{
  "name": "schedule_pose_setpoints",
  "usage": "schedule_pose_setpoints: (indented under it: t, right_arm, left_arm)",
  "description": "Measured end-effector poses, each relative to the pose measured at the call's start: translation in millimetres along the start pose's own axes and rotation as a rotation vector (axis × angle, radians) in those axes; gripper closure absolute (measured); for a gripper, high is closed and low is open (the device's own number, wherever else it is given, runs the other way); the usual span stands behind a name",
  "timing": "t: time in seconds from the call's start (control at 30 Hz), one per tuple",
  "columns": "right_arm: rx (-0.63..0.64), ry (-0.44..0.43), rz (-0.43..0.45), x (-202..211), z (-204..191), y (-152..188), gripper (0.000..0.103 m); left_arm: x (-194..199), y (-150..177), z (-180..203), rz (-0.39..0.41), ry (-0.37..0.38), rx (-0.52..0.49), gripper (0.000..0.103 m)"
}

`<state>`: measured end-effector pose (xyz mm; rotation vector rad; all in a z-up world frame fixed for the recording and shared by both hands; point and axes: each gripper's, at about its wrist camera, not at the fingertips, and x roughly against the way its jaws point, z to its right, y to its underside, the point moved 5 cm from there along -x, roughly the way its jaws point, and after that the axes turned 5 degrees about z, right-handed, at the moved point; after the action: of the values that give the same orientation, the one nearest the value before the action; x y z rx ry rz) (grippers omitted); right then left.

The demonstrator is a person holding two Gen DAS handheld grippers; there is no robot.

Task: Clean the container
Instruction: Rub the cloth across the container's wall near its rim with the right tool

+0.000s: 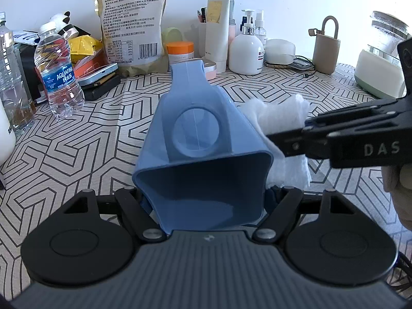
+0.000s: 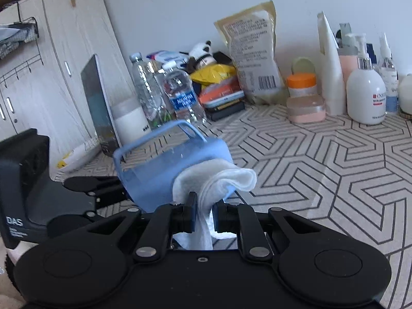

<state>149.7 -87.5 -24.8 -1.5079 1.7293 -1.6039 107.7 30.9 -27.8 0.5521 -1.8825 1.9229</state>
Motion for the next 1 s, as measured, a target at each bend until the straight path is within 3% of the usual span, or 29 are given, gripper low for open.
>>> schedule_pose_setpoints:
  t: [0.13,0.43,0.77,1.0]
  right_arm:
    - [0.02,0.009,-0.017,0,-2,2,0.086]
    - [0.058,-0.081,0.081,16,-16,-10,0.086]
    - [0.066,0.01,-0.027,-3,-7,3,0.086]
    - [0.038,-0.045,0.036,8,-8,-5,0.086]
  left_arm:
    - [0,0,0,0.0,0.0,-0.001,0.027]
    - [1,0,-4,0.002,0.006,0.013,0.026]
    - [0,0,-4,0.003,-0.006,0.01,0.026]
    - [0,0,-3,0.001,-0.003,0.013,0.026]
